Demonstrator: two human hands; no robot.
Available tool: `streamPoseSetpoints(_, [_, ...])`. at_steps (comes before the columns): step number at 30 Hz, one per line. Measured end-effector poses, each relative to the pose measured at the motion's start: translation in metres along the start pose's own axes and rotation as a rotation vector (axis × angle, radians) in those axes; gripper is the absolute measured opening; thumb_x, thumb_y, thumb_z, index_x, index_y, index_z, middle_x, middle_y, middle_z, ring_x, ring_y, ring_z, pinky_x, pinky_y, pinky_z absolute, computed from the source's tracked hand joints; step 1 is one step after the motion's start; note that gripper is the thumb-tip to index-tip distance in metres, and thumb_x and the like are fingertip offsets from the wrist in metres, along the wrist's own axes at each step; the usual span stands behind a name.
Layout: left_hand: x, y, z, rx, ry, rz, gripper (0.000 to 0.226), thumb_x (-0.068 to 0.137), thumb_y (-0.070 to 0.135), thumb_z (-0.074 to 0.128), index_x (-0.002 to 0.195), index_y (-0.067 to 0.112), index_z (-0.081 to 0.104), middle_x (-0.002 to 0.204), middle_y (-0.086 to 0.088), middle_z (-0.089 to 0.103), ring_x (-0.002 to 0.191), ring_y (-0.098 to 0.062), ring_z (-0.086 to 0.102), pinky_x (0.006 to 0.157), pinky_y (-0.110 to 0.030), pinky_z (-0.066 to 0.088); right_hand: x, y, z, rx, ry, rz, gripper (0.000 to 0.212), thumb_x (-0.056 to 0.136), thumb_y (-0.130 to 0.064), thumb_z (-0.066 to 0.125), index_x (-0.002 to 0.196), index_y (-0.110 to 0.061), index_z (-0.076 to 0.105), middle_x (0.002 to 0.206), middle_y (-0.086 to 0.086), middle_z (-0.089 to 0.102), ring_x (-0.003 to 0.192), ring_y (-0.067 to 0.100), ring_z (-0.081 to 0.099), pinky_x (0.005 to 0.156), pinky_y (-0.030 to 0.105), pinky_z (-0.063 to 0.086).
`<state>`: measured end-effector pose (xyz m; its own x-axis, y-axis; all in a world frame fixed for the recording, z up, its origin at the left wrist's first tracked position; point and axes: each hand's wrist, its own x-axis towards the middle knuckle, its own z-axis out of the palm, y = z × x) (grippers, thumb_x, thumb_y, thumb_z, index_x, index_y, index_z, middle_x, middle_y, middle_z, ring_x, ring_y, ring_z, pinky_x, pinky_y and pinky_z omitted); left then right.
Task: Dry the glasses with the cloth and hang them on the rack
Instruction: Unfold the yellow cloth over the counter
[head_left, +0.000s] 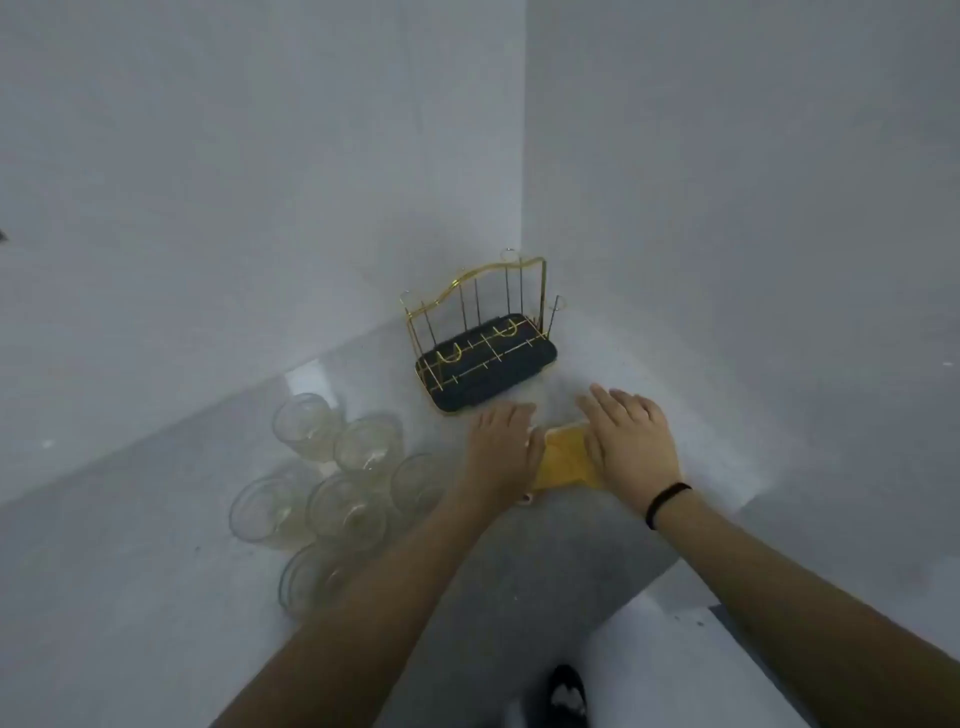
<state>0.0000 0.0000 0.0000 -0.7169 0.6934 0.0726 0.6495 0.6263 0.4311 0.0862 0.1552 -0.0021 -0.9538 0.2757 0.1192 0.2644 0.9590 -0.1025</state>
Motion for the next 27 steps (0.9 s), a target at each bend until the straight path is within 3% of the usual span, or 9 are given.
streamPoseSetpoints(4, [0.011, -0.021, 0.043, 0.169, -0.283, -0.057, 0.052, 0.1, 0.029, 0.045, 0.147, 0.012, 0.031, 0.148, -0.01, 0.038, 0.134, -0.026, 0.035, 0.109, -0.035, 0.026, -0.002, 0.024, 0.043, -0.015, -0.241, 0.052, 0.046, 0.098, -0.038, 0.023, 0.142, -0.022, 0.028, 0.15, 0.003, 0.03, 0.137, 0.021, 0.027, 0.111, 0.037, 0.018])
streamPoseSetpoints(6, [0.015, -0.027, 0.06, 0.135, -0.347, -0.136, 0.052, 0.1, 0.03, 0.046, 0.146, 0.013, 0.032, 0.148, -0.009, 0.039, 0.134, -0.026, 0.036, 0.109, -0.036, 0.029, 0.003, 0.033, 0.062, 0.009, -0.358, 0.09, 0.049, 0.098, -0.042, 0.02, 0.143, -0.023, 0.024, 0.154, 0.005, 0.02, 0.14, 0.025, 0.019, 0.113, 0.04, 0.015])
streamPoseSetpoints(10, [0.019, -0.034, 0.083, 0.049, -0.324, -0.224, 0.048, 0.1, 0.037, 0.043, 0.143, 0.017, 0.039, 0.145, -0.008, 0.043, 0.132, -0.025, 0.038, 0.109, -0.039, 0.031, 0.014, 0.048, 0.087, 0.086, -0.441, 0.186, 0.051, 0.097, -0.044, 0.026, 0.144, -0.024, 0.022, 0.155, 0.009, 0.012, 0.141, 0.03, 0.012, 0.115, 0.042, 0.015])
streamPoseSetpoints(15, [0.03, -0.041, 0.095, -0.057, -0.269, -0.389, 0.049, 0.092, 0.041, 0.059, 0.132, 0.016, 0.05, 0.131, -0.007, 0.05, 0.124, -0.024, 0.043, 0.106, -0.037, 0.033, 0.037, 0.066, 0.099, 0.209, -0.445, 0.191, 0.052, 0.094, -0.046, 0.035, 0.143, -0.034, 0.021, 0.153, 0.004, 0.018, 0.138, 0.032, 0.017, 0.11, 0.049, 0.019])
streamPoseSetpoints(18, [0.039, -0.042, 0.091, -0.083, -0.3, -0.44, 0.033, 0.084, 0.043, 0.069, 0.107, 0.021, 0.063, 0.111, -0.003, 0.051, 0.11, -0.021, 0.046, 0.096, -0.034, 0.036, 0.052, 0.073, 0.099, 0.228, -0.498, 0.217, 0.053, 0.088, -0.05, 0.046, 0.137, -0.032, 0.034, 0.138, 0.01, 0.039, 0.127, 0.032, 0.029, 0.105, 0.045, 0.021])
streamPoseSetpoints(22, [0.047, -0.046, 0.081, -0.205, -0.376, -0.452, 0.023, 0.081, 0.034, 0.074, 0.079, 0.024, 0.054, 0.087, 0.005, 0.049, 0.085, -0.013, 0.047, 0.066, -0.021, 0.036, 0.065, 0.084, 0.093, 0.274, -0.482, 0.23, 0.035, 0.08, -0.055, 0.057, 0.1, -0.026, 0.062, 0.11, 0.003, 0.048, 0.11, 0.025, 0.036, 0.093, 0.038, 0.024])
streamPoseSetpoints(25, [0.052, -0.047, 0.073, -0.258, -0.401, -0.491, 0.023, 0.082, 0.031, 0.074, 0.085, 0.024, 0.052, 0.089, 0.004, 0.051, 0.077, -0.009, 0.049, 0.063, -0.02, 0.039, 0.068, 0.093, 0.081, 0.442, -0.492, 0.252, 0.04, 0.078, -0.051, 0.063, 0.091, -0.013, 0.064, 0.104, 0.001, 0.052, 0.104, 0.023, 0.043, 0.093, 0.04, 0.034])
streamPoseSetpoints(27, [0.058, -0.046, 0.064, -0.237, -0.456, -0.499, 0.029, 0.082, 0.033, 0.074, 0.103, 0.021, 0.058, 0.096, 0.006, 0.049, 0.088, -0.012, 0.049, 0.073, -0.024, 0.041, 0.071, 0.098, 0.067, 0.651, -0.485, 0.324, 0.039, 0.077, -0.042, 0.067, 0.077, -0.003, 0.061, 0.08, 0.004, 0.055, 0.082, 0.022, 0.052, 0.076, 0.035, 0.043])
